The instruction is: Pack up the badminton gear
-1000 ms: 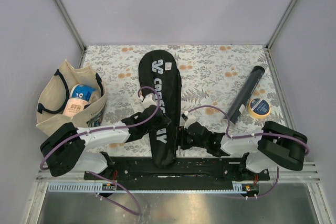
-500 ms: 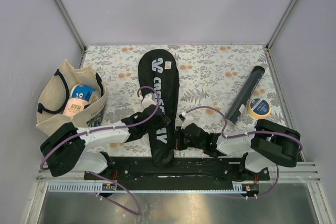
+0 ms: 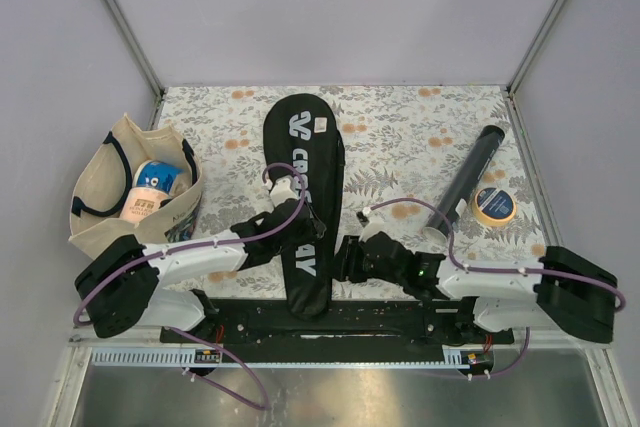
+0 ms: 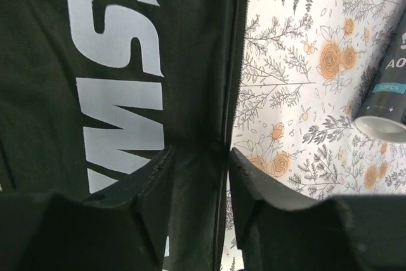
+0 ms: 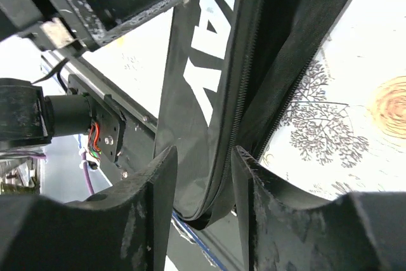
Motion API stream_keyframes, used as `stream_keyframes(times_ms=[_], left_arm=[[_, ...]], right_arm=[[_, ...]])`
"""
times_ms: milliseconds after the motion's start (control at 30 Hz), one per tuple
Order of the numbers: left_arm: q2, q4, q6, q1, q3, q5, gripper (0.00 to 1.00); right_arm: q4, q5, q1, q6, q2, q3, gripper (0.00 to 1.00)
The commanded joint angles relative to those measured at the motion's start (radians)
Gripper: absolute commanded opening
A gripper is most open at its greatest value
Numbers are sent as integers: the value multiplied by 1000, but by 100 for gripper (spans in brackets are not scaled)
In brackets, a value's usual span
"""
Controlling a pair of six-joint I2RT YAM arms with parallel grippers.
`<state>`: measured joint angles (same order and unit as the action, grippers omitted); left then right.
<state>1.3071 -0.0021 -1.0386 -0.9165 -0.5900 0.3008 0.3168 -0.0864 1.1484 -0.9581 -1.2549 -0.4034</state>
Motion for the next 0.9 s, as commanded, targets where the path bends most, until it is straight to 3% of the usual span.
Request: stream_keyframes(times_ms=[0, 200, 467, 700, 867], left_arm=[[-57, -67, 67, -1, -74, 75, 46], [-83, -179, 123, 7, -108, 135, 49], [-2, -136, 114, 62, -59, 29, 41], [79, -115, 100, 62, -42, 12, 39], [110, -114, 98, 64, -42, 17, 40]], right_arm=[[-269, -128, 7, 2, 142, -58, 49], [-311, -214, 7, 33, 177, -87, 48], [-210, -112, 7, 7, -12, -107, 50], [-249, -269, -24, 42, -46, -150, 42], [-254, -291, -111, 71, -95, -210, 45]])
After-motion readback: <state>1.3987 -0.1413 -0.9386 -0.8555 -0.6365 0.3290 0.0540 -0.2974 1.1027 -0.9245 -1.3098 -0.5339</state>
